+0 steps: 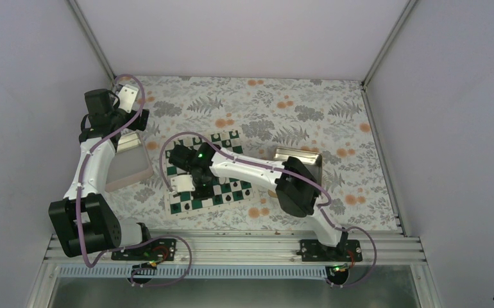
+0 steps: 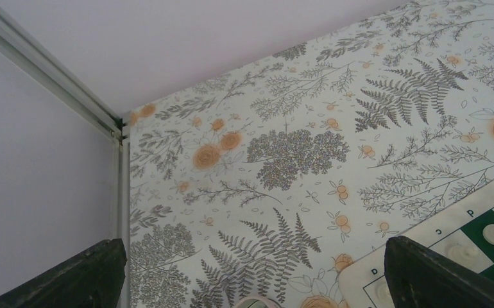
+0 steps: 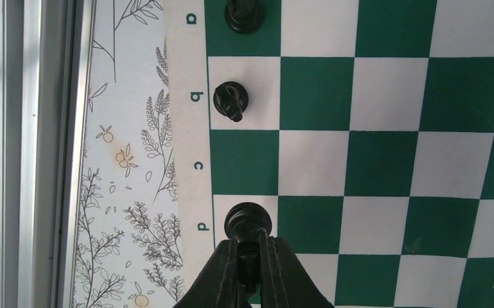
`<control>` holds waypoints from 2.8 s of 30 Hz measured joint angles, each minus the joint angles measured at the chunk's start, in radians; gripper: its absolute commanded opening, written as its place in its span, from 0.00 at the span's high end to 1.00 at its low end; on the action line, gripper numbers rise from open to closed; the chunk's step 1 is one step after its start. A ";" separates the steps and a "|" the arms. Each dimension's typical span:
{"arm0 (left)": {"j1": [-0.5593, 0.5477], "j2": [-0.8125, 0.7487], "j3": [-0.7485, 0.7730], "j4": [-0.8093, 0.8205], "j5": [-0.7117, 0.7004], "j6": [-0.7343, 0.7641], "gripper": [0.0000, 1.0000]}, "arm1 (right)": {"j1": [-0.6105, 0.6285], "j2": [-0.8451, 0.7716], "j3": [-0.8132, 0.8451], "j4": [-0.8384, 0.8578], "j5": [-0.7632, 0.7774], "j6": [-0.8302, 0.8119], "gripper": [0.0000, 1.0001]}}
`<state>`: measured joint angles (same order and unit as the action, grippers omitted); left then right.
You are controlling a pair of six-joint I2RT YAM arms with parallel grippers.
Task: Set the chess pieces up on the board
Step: Place the chess piece on the chessboard.
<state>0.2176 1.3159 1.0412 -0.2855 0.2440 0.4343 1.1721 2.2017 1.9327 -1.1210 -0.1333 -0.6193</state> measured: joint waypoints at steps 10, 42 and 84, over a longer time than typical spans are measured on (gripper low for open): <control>0.000 0.000 0.000 0.000 0.000 0.000 0.00 | -0.032 0.000 -0.008 0.006 0.006 0.000 0.94; 0.000 -0.005 -0.001 0.000 0.005 0.000 0.00 | 0.017 0.059 -0.004 0.048 -0.015 0.000 0.94; 0.000 -0.012 -0.019 0.001 0.021 0.000 0.00 | 0.017 0.078 -0.003 0.069 -0.038 0.000 0.77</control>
<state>0.2176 1.3041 1.0225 -0.2848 0.2653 0.4343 1.1889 2.2795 1.9293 -1.0515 -0.1711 -0.6189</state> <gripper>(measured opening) 0.999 0.187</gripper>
